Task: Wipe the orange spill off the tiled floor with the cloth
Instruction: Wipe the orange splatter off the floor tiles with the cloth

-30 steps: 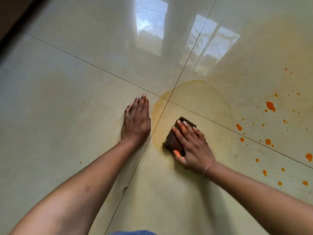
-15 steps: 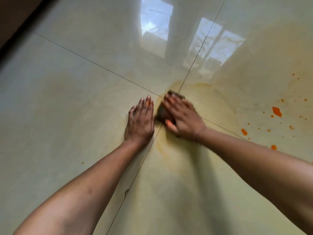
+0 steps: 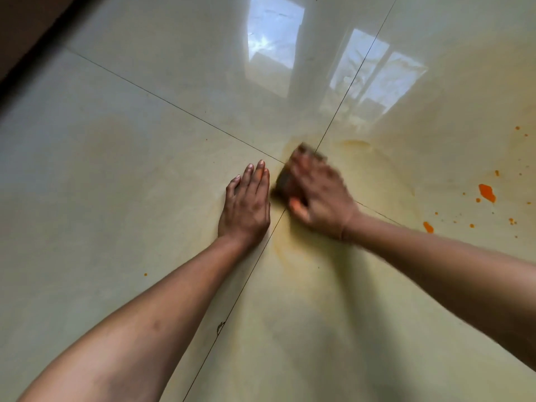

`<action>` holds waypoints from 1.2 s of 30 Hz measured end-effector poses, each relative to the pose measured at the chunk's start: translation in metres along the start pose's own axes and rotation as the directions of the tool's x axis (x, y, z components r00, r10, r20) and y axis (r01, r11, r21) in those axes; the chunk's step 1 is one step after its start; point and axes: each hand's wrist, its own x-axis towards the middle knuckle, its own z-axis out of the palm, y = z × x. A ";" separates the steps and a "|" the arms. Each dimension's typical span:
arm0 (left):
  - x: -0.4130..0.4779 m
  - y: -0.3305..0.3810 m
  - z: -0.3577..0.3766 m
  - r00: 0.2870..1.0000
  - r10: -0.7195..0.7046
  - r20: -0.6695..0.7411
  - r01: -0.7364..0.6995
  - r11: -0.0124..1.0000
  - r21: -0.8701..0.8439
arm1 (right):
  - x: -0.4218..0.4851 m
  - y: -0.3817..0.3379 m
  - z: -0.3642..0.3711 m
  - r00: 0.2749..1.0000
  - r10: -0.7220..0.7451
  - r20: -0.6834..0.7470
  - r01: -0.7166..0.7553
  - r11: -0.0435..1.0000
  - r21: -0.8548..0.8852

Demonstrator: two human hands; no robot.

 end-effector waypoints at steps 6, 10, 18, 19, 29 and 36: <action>0.000 0.001 -0.004 1.000 -0.001 0.026 0.001 1.000 0.002 | -0.042 -0.001 0.004 0.861 -0.473 0.186 0.482 0.876 -0.003; -0.001 0.001 -0.001 1.000 -0.008 -0.012 0.008 1.000 0.000 | 0.052 0.018 -0.022 0.990 0.136 0.041 -0.134 0.990 -0.041; 0.000 0.001 -0.003 1.000 0.001 0.011 -0.001 1.000 -0.001 | -0.009 0.023 -0.010 0.852 -0.493 0.178 0.511 0.857 -0.073; -0.001 0.000 -0.002 1.000 -0.005 0.003 0.005 1.000 -0.002 | 0.013 0.027 -0.015 0.956 -0.281 0.091 0.287 0.956 -0.066; 0.000 0.000 -0.001 1.000 0.002 0.008 -0.002 1.000 -0.012 | -0.014 0.036 -0.011 0.959 -0.269 0.088 0.276 0.958 -0.078; 0.000 0.000 -0.005 0.999 -0.002 0.037 0.002 1.000 0.002 | -0.107 -0.031 0.022 0.875 -0.430 0.223 0.426 0.902 0.067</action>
